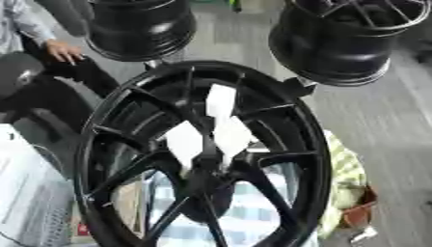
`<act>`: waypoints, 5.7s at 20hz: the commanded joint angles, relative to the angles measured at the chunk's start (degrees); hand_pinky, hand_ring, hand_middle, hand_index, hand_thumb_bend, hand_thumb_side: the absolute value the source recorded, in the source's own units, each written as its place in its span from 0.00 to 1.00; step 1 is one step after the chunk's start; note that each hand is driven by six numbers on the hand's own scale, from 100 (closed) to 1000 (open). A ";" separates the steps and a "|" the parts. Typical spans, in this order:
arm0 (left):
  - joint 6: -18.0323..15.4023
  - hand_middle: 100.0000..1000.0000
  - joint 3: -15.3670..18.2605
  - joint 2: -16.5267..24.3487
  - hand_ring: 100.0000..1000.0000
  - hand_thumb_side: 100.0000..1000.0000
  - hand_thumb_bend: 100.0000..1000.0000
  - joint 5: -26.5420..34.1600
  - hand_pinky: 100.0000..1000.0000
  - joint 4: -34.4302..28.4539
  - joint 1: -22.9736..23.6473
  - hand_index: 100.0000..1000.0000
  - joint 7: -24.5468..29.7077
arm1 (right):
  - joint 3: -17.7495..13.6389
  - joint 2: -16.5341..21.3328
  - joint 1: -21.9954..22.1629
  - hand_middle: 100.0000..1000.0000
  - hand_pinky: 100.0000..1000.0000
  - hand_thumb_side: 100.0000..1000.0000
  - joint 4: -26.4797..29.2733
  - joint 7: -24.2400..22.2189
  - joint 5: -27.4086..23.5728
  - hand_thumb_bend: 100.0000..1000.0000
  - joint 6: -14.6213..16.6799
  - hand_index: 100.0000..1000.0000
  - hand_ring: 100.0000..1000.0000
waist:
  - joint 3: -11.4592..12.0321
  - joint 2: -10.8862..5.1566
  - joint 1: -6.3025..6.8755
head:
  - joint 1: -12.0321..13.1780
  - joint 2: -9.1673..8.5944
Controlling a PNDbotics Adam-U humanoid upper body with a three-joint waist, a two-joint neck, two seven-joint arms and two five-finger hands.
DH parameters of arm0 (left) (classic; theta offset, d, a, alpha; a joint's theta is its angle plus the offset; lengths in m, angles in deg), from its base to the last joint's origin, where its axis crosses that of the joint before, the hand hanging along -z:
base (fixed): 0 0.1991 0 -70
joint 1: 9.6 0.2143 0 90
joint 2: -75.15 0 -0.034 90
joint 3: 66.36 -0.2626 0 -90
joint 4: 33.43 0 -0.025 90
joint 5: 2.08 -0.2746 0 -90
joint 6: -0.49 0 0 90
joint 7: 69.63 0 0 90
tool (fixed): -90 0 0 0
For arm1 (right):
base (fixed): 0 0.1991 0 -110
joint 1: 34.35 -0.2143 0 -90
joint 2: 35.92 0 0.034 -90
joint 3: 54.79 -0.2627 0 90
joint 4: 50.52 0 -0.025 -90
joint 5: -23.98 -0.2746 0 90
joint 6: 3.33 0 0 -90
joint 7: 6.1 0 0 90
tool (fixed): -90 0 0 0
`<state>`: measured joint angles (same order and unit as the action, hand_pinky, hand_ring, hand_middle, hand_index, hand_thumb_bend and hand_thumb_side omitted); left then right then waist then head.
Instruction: Pull the pin out of the wheel hub.
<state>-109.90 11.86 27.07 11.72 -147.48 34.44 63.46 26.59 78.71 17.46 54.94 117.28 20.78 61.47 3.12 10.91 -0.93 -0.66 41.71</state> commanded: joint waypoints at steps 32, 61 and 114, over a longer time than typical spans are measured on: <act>5.45 0.69 -14.54 -7.94 0.83 0.46 0.23 -3.33 0.82 -0.54 -10.86 0.87 8.88 | -0.13 -0.40 -1.91 0.63 0.73 0.20 0.73 -0.09 1.05 0.00 0.63 0.75 0.63 | -0.31 -1.86 0.83 | 0.93 -0.29; 3.68 0.78 -20.42 -14.79 0.89 0.28 0.29 -17.82 0.87 -0.54 -8.04 0.89 8.88 | -0.08 -1.86 -1.51 0.63 0.73 0.21 0.57 0.74 1.61 0.00 0.74 0.74 0.63 | 0.25 -1.87 0.71 | 1.10 -1.17; 9.28 0.75 -15.38 -17.53 0.88 0.35 0.37 -23.81 0.88 3.75 -0.57 0.89 8.88 | -0.97 -4.13 -0.48 0.62 0.73 0.25 -0.31 3.16 -0.07 0.00 1.65 0.74 0.62 | -0.32 -1.46 0.30 | 0.10 1.05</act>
<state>-100.04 -4.05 9.22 -12.16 -144.07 34.98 72.08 26.36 73.57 17.88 54.49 120.12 20.85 63.15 2.81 10.44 -0.53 -0.78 42.34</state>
